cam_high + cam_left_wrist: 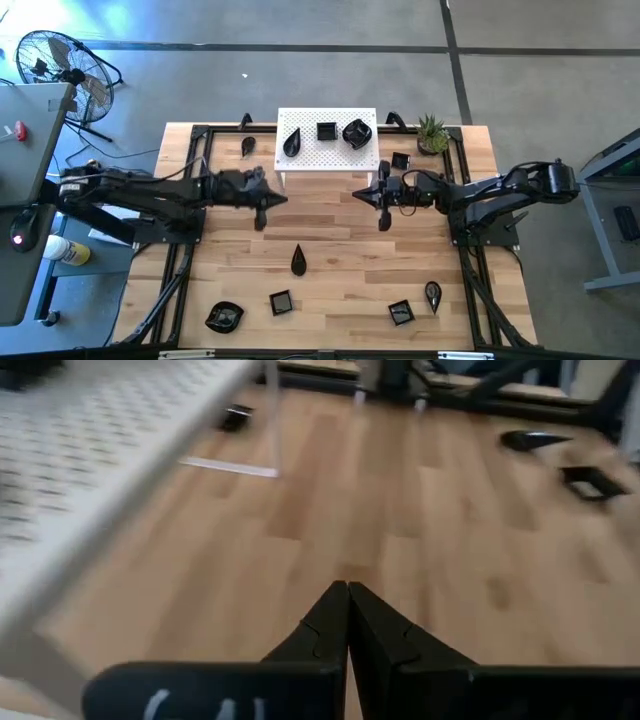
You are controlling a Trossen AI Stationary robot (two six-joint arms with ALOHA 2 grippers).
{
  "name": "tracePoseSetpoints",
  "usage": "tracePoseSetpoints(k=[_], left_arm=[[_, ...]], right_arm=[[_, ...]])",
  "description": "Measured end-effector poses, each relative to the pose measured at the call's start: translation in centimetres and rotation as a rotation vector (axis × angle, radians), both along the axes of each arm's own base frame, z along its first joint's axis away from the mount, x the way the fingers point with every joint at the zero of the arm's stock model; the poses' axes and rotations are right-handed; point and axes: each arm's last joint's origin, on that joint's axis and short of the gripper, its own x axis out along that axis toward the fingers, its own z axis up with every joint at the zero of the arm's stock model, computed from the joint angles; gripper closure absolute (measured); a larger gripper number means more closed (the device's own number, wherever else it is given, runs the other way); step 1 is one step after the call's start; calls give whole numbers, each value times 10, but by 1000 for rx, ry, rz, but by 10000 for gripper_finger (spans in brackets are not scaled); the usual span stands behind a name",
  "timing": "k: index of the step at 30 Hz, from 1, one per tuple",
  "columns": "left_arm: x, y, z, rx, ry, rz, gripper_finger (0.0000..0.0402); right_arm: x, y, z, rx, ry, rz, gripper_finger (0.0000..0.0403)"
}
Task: Pick & Place Mini shaped plates
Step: Stack the drop shaped bowl on top of the drop shaped bowls on the shelf
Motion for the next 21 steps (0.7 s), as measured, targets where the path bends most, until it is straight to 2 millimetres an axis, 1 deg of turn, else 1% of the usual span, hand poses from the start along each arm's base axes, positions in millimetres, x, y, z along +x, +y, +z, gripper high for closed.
tracePoseSetpoints(k=[4,7,10,12,15,17,19,21], left_arm=[[-1,-27,-4,-131,30,-20,401],[-1,-47,-12,-241,81,10,396],[-2,-64,-25,-307,142,71,374],[0,-76,-26,-356,137,100,352],[8,-93,-30,-386,199,146,315],[17,-102,-28,-413,235,186,294],[25,-111,-26,-451,276,232,279],[34,-115,-27,-468,331,292,271]], right_arm=[[0,3,2,-7,-20,13,397],[0,3,3,-8,-33,14,399],[0,3,4,-7,-37,14,401],[0,3,4,-5,-37,15,400],[0,3,4,-8,-41,22,396],[0,4,4,-12,-41,34,396],[0,4,4,-31,-42,39,399],[0,4,4,-45,-43,40,401]])
